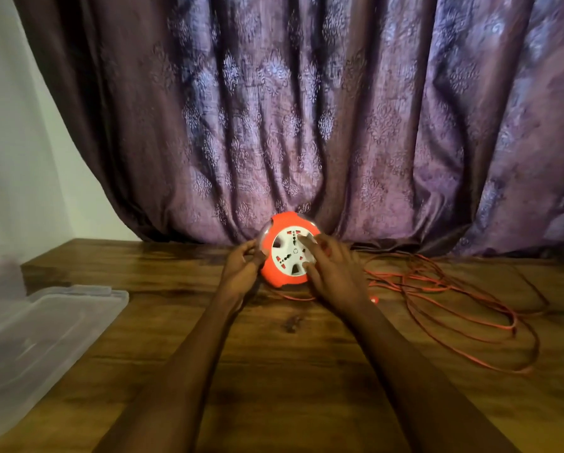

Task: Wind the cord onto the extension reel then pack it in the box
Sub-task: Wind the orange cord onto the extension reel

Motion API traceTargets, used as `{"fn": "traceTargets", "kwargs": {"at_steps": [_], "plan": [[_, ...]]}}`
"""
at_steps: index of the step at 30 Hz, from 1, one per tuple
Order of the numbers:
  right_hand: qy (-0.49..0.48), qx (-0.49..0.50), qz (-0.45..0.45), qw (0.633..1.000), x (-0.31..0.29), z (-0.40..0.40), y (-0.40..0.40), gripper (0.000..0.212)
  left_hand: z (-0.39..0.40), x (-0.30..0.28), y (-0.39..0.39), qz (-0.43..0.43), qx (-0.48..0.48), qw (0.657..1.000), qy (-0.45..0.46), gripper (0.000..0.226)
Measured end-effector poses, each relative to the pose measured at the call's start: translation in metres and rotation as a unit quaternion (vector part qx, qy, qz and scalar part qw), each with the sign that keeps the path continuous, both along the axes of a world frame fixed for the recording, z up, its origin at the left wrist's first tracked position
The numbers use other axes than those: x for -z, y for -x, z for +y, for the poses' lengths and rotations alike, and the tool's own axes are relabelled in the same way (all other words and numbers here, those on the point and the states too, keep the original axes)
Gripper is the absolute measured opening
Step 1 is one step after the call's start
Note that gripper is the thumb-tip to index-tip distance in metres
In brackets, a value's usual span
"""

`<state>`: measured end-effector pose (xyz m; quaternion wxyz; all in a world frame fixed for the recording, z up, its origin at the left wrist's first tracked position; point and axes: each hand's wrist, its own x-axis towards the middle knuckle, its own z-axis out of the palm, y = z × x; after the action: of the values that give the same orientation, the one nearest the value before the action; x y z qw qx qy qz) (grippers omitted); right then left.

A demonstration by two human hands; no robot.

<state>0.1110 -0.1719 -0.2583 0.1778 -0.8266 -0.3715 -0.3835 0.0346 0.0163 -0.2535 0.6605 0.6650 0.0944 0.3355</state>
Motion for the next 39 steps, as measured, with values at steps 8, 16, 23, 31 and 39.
{"fn": "traceTargets", "kwargs": {"at_steps": [8,16,23,31,39], "plan": [[0.071,0.058,-0.076,0.993,-0.012,0.009,0.011,0.068,-0.013,-0.012,0.012,-0.029,-0.008,0.998,-0.050,0.031],[0.074,0.091,-0.092,0.989,-0.018,0.001,0.012,0.065,-0.031,-0.020,0.021,-0.040,0.009,0.994,-0.099,0.032],[-0.231,0.079,0.298,0.923,-0.030,0.018,0.027,0.065,-0.043,-0.013,0.015,-0.050,0.000,0.990,-0.130,0.034],[-0.515,-0.057,0.529,0.672,-0.028,0.019,0.012,0.056,-0.051,-0.008,0.017,-0.050,0.012,0.995,-0.084,0.032],[-0.090,-0.017,0.053,0.994,-0.017,-0.006,0.005,0.028,-0.024,-0.017,0.021,-0.017,-0.011,1.000,-0.006,0.019]]}}
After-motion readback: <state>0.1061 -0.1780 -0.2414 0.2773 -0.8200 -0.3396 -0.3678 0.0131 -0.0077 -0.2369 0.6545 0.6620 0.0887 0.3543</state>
